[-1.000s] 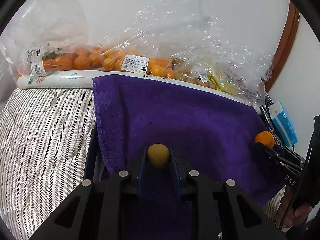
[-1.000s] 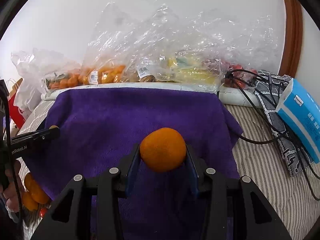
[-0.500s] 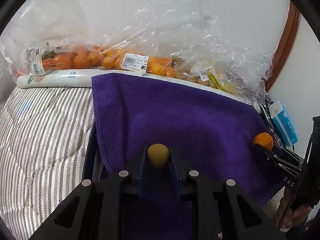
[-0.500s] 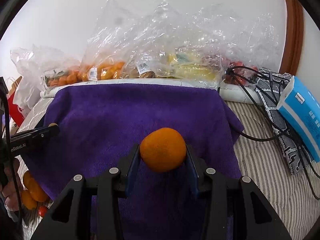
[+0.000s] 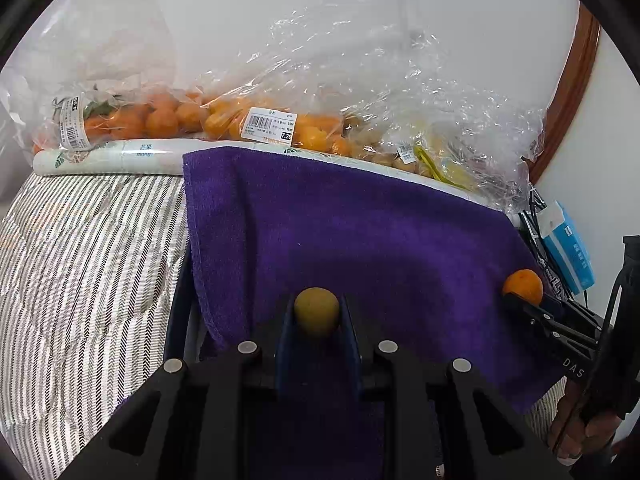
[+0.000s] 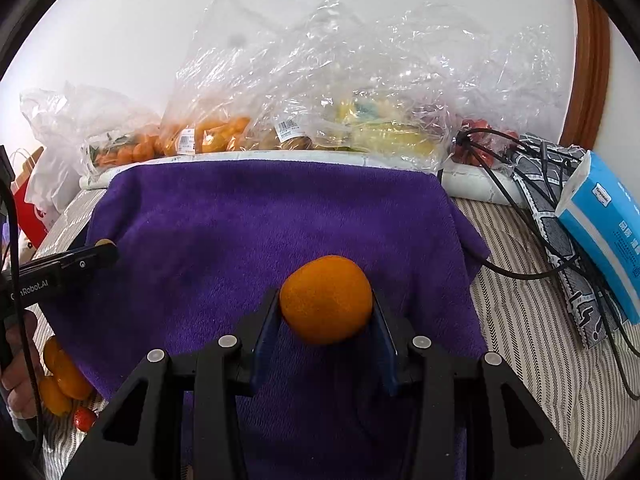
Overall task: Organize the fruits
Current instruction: 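Open the right gripper to set the orange on the towel while the left releases its fruit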
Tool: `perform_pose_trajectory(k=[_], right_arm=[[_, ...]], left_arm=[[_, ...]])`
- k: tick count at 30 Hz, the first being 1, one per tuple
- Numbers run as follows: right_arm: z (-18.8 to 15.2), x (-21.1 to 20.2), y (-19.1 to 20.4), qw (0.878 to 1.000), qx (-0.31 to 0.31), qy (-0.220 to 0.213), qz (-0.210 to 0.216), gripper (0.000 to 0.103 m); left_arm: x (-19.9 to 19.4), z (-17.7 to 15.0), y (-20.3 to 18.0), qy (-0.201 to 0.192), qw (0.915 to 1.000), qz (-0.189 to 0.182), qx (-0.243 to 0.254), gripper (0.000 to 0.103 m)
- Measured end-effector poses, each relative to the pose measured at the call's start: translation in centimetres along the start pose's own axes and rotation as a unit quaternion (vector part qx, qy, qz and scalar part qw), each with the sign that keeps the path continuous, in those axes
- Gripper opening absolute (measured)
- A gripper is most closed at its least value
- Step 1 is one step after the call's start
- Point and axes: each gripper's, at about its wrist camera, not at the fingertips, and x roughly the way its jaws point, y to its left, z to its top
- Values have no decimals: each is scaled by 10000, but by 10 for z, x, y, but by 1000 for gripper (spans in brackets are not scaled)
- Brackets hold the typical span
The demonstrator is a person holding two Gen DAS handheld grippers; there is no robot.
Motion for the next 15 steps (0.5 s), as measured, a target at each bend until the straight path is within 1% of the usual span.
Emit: perform_pose_trajectory(k=[5, 8, 12, 14, 15], right_arm=[[1, -3, 0, 10000, -22, -76, 10, 45], [1, -4, 1, 10000, -46, -82, 2, 45], [2, -9, 0, 9998, -29, -197, 33, 45], [3, -14, 0, 9996, 7, -290, 55, 51], [4, -18, -1, 9993, 16, -371, 70, 51]], left_arm=[[-1, 1, -1, -24, 10000, -38, -8, 23], [-3, 1, -2, -69, 10000, -66, 12, 27], [-9, 1, -6, -208, 9997, -104, 81, 37], [-12, 2, -7, -284, 9995, -101, 103, 40], [-14, 2, -7, -329, 9994, -88, 104, 41]])
